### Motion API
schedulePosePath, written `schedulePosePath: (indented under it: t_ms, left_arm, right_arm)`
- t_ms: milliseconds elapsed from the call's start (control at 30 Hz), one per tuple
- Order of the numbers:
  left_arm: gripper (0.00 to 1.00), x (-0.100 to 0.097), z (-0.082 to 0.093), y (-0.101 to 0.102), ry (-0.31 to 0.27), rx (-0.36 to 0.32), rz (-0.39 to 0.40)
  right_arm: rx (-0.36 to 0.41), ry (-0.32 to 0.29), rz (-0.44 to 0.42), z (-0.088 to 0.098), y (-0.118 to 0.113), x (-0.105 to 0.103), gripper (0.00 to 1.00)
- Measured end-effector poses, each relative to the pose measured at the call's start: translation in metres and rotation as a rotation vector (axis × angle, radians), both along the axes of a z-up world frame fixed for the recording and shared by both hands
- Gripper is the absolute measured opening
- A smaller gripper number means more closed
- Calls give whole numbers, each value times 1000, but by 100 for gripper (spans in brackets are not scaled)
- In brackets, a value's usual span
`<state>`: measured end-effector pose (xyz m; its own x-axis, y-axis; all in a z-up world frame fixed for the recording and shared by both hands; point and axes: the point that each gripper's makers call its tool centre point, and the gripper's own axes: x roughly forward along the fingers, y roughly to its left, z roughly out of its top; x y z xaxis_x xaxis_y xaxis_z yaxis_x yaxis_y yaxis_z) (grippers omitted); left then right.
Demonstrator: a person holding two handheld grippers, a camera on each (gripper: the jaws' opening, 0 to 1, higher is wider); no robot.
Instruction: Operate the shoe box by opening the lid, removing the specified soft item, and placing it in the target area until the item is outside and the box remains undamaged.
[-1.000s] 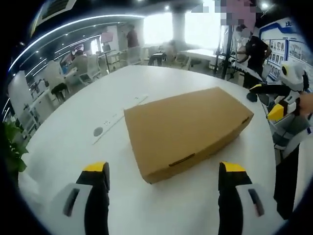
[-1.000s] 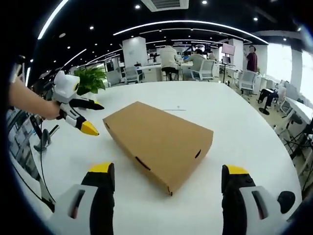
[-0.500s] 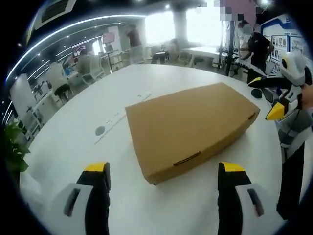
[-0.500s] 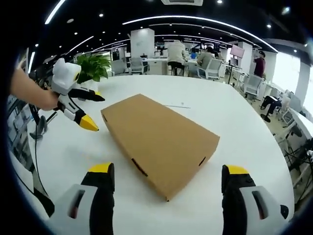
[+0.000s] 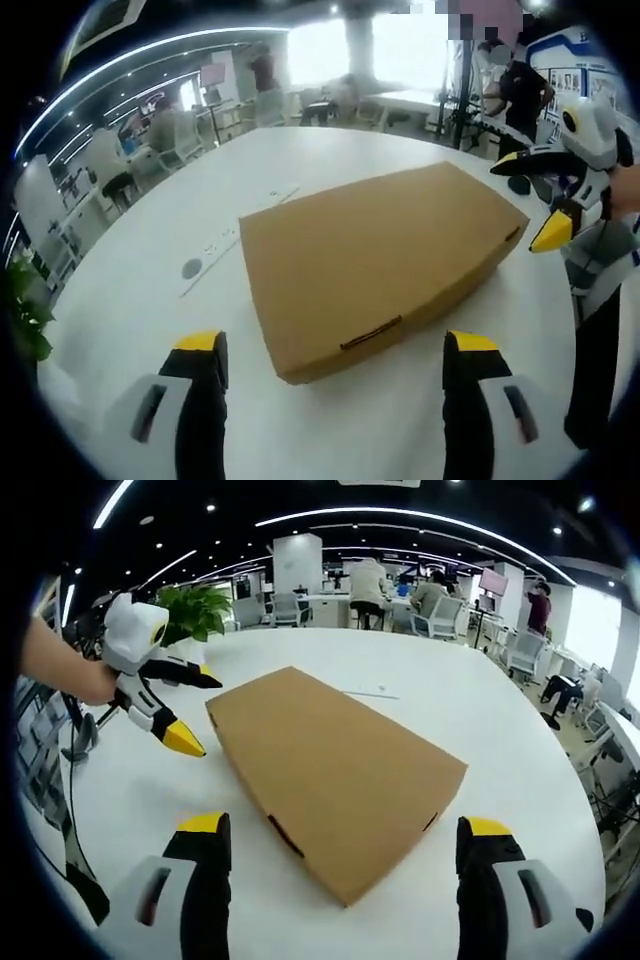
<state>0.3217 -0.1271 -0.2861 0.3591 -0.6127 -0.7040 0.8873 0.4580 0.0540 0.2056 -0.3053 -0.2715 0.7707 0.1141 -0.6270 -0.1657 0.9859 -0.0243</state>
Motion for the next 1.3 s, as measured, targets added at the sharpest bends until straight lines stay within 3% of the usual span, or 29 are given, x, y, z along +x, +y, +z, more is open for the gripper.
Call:
schedulePosePath:
  t_ms: [67, 167, 233, 267, 367, 467, 600, 767, 867, 967, 1033, 1300]
  left_arm:
    - [92, -1, 7, -9, 6, -49, -5]
    - [90, 2, 4, -13, -15, -17, -16]
    - [90, 2, 2, -15, 10, -11, -6]
    - [90, 2, 2, -18, 5, -12, -6]
    - [90, 2, 1, -18, -10, 0, -18]
    - [90, 6, -3, -14, -13, 15, -21]
    - [88, 13, -6, -9, 22, 4, 34]
    - [82, 9, -5, -13, 12, 1, -4]
    - [76, 1, -7, -17, 50, -4, -36]
    - [75, 1, -4, -16, 18, 18, -19]
    - [75, 2, -5, -16, 17, 17, -16]
    - [74, 1, -7, -15, 34, 5, 3]
  right_arm:
    - [2, 4, -5, -1, 0, 2, 95]
    - [-8, 19, -10, -5, -1, 5, 95]
    - [-86, 52, 41, -10, -1, 4, 94]
    - [-108, 28, 64, -8, 2, 7, 94]
    - [-5, 6, 19, -5, 9, 10, 96]
    - [-44, 19, 10, -9, 2, 9, 97]
    - [-28, 36, 0, -12, -1, 12, 97]
    - [-34, 40, -4, -14, -1, 15, 97]
    - [-15, 63, -2, -20, 4, 19, 96]
    - [-87, 64, -11, -23, -7, 18, 90]
    - [-60, 54, -7, -24, -3, 17, 90]
    - [-82, 60, -20, -30, -2, 18, 92]
